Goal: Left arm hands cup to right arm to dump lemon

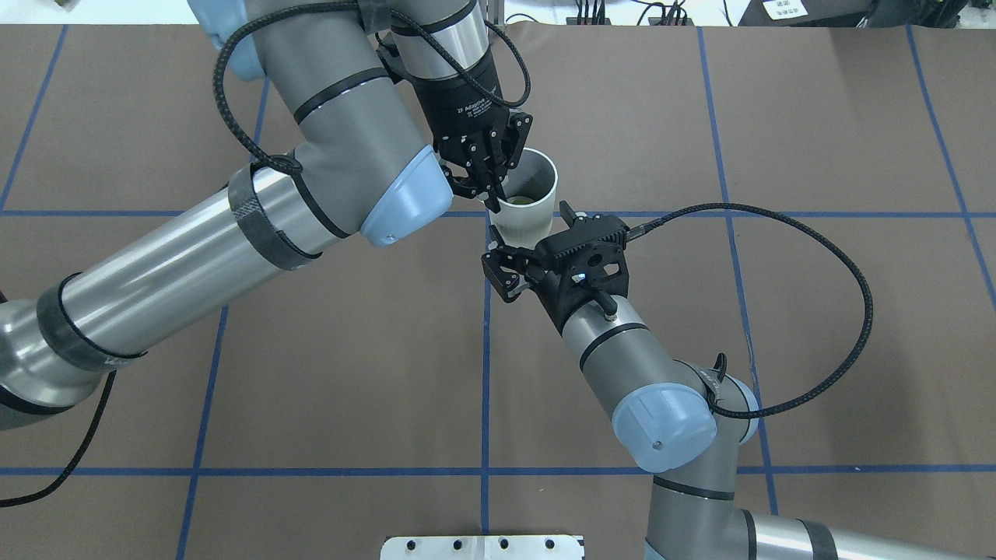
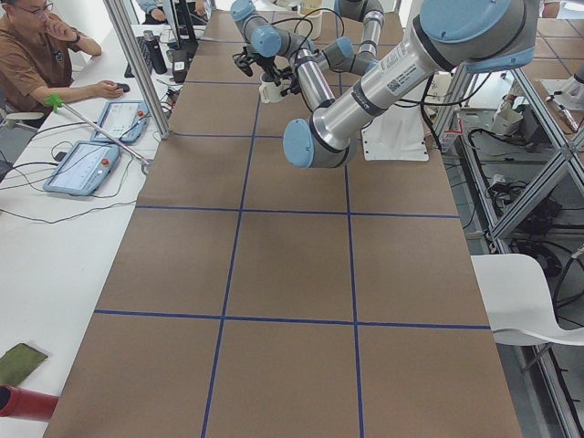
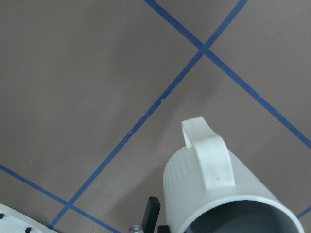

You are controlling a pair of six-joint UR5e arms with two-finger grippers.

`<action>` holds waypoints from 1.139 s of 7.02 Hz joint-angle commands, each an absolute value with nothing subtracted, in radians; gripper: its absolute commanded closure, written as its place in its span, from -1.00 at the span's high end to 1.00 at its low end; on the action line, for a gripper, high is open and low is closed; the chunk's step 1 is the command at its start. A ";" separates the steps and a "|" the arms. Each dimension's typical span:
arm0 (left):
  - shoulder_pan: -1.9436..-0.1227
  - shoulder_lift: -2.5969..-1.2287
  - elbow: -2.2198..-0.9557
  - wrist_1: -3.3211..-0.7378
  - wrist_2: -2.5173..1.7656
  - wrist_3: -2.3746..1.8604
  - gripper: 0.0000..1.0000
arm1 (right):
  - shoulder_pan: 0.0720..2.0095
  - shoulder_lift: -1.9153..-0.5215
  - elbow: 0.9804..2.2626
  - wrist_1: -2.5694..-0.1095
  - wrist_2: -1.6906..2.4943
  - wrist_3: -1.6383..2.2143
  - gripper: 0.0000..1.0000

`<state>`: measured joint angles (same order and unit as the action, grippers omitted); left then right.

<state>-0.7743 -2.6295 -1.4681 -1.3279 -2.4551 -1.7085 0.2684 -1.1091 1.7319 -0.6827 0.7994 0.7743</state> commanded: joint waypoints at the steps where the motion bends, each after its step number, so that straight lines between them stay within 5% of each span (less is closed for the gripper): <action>1: -0.762 -2.629 -1.485 -1.327 -2.456 -1.729 -1.00 | 0.268 -1.109 1.732 -0.683 0.799 0.776 0.98; 8: -0.742 -2.628 -1.500 -1.328 -2.456 -1.750 -1.00 | 0.265 -1.111 1.726 -0.683 0.792 0.779 0.91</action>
